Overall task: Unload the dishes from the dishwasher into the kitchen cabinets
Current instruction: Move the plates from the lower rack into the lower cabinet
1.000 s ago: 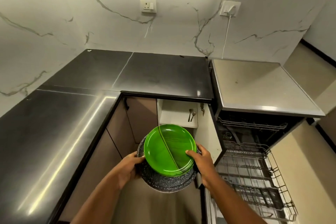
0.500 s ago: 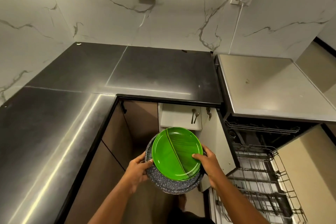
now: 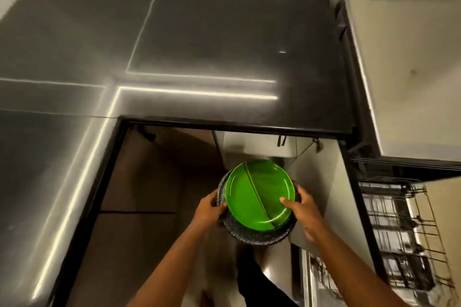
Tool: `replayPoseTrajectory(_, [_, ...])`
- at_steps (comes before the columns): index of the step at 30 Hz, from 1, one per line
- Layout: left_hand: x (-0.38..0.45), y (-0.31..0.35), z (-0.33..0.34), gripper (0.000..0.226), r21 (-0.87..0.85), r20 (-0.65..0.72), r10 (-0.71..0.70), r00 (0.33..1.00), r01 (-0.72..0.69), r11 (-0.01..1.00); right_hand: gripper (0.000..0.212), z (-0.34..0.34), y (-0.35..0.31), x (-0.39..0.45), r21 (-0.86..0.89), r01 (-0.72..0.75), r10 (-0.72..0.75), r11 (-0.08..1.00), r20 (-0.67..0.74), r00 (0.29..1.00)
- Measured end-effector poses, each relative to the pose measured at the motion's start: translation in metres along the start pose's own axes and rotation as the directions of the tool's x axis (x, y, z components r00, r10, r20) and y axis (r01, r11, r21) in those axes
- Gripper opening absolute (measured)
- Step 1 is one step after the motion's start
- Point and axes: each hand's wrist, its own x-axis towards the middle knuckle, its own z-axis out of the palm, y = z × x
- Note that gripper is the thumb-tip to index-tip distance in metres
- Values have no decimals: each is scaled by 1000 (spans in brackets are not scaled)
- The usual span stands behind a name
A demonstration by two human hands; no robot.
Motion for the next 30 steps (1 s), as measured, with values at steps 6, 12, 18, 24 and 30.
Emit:
replayPoseTrajectory(6, [108,-24,15,18,36,-175,-96,980,104,994,64,17,19,96,27,-59,59,998,-8,998])
replayPoseTrajectory(12, [227,-59,17,37,79,-176,-90,980,105,991,55,27,23,178,8,1,-1,1000,22,1000])
replayPoseTrajectory(18, [251,-26,30,19,73,-213,42,976,-27,997,57,36,23,234,-68,71,-73,995,-27,997])
replayPoseTrajectory(24, [275,-28,31,24,-39,-204,-17,979,9,999,52,59,25,253,-181,105,-137,978,-175,975])
replayPoseTrajectory(30, [301,-30,28,12,-134,-267,-154,951,122,984,47,68,22,272,-491,125,-273,862,-242,931])
